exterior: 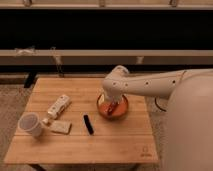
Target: Knock the eraser over
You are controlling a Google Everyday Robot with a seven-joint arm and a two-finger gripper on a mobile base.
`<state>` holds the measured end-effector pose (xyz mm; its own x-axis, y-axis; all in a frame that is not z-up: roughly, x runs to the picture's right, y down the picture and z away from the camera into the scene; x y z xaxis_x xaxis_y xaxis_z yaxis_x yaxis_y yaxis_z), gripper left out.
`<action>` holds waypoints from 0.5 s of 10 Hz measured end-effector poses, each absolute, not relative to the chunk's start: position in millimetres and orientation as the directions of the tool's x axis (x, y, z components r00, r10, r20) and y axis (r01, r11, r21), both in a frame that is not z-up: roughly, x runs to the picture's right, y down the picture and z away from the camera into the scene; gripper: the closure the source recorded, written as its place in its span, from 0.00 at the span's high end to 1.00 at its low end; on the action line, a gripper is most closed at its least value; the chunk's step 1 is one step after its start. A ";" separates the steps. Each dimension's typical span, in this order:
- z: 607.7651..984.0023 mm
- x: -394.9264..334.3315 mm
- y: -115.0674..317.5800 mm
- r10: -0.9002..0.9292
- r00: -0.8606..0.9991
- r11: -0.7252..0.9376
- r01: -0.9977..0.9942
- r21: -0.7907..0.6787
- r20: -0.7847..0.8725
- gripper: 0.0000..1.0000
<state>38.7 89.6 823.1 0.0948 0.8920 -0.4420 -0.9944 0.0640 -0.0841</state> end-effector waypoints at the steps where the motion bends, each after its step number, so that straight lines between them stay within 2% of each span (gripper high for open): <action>1: 816.4 48.9 103.5 0.889 0.091 0.066 -0.995 -0.071 -0.448 0.80; 5: 793.0 42.9 131.7 0.887 0.110 0.076 -0.993 -0.093 -0.448 0.80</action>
<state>42.9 131.7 793.0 0.1103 0.8871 -0.4483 -0.9927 0.0763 -0.0933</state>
